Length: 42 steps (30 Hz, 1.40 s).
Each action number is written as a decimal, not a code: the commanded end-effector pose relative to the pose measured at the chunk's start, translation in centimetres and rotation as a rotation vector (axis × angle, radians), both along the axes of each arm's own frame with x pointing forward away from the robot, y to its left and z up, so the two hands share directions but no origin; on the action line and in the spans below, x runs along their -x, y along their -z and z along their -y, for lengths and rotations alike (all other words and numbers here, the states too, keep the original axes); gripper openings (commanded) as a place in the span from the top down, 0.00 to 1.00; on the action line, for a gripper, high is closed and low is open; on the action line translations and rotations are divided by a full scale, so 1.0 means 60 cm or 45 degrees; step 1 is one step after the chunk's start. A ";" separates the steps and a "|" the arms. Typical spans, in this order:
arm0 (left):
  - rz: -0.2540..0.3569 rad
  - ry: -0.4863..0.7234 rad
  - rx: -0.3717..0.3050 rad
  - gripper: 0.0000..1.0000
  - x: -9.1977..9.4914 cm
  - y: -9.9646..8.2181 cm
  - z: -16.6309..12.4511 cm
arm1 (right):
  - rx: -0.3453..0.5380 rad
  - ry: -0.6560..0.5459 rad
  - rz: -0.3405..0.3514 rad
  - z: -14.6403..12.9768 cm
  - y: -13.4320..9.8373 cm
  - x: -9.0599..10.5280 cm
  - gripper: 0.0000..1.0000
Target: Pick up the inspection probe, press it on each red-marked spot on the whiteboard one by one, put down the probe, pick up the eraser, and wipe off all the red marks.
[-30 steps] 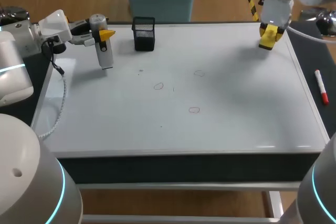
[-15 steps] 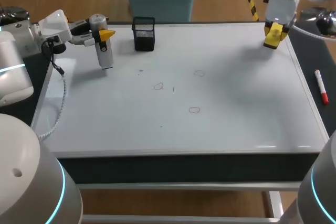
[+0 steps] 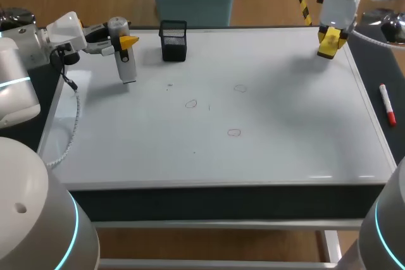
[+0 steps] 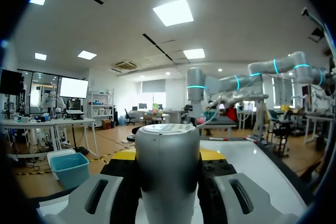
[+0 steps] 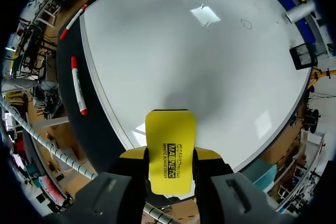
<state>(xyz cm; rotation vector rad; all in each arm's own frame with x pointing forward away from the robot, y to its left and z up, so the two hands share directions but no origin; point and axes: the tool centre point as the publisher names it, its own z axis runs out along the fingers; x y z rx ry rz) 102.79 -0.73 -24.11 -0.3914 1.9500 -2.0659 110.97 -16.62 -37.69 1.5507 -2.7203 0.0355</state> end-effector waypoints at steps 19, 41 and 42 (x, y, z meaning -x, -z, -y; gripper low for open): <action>0.007 0.063 -0.038 1.00 0.035 -0.010 0.045 | 0.003 -0.003 -0.008 0.001 -0.003 -0.003 1.00; 0.024 0.293 0.024 1.00 0.111 -0.019 0.168 | 0.003 -0.003 -0.008 0.001 -0.003 -0.003 1.00; 0.024 0.309 0.028 1.00 0.114 -0.018 0.173 | 0.003 -0.003 -0.008 0.001 -0.003 -0.003 1.00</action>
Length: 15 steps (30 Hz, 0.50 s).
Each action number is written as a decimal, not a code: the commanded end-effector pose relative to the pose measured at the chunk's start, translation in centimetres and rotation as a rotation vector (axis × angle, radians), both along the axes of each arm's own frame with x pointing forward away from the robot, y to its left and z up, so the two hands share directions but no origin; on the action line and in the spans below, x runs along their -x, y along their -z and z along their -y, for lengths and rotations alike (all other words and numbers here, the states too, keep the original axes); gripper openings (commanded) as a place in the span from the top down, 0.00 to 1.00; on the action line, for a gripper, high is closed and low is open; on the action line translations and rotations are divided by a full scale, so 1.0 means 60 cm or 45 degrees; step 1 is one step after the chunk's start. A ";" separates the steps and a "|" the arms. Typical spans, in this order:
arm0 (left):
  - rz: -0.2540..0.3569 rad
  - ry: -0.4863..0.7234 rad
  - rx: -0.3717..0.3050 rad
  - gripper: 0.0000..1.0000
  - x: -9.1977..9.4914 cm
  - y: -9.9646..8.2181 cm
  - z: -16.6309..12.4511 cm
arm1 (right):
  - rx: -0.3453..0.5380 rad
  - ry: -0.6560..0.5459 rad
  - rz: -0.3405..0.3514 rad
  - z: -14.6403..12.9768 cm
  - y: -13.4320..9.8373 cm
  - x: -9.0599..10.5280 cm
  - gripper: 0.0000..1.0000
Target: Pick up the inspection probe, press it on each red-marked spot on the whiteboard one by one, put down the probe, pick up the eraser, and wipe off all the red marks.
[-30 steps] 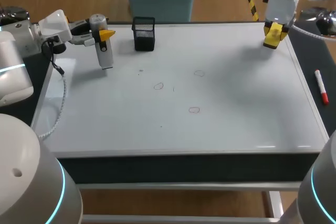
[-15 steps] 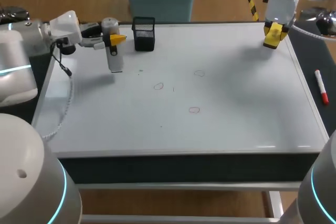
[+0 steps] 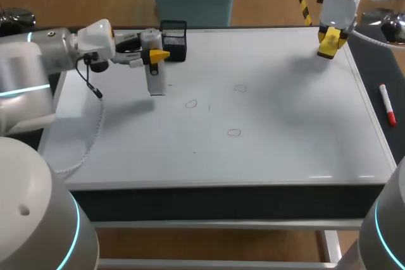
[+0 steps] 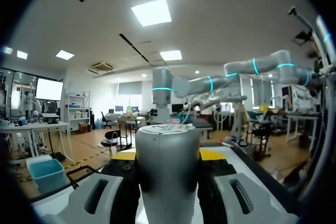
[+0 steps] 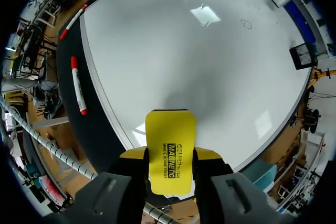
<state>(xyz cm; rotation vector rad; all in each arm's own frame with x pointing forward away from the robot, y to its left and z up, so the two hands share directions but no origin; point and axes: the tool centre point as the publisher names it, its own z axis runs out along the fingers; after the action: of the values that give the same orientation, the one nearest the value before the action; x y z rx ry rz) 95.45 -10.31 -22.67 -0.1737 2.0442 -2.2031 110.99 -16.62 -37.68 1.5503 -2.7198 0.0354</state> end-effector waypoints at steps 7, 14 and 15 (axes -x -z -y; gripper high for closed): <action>-0.029 0.166 0.021 1.00 0.008 0.022 0.061 | 0.003 -0.003 -0.007 0.001 -0.003 -0.003 1.00; -0.039 0.270 0.028 1.00 0.012 0.044 0.101 | 0.003 -0.003 -0.007 0.001 -0.003 -0.003 1.00; -0.042 0.275 0.026 1.00 0.011 0.047 0.105 | 0.003 -0.003 -0.007 0.001 -0.003 -0.003 1.00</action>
<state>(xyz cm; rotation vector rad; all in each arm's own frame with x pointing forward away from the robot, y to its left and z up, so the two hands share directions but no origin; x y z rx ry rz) 93.70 -15.79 -24.72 -0.0532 2.1347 -2.3160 110.99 -16.61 -37.68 1.5503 -2.7197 0.0354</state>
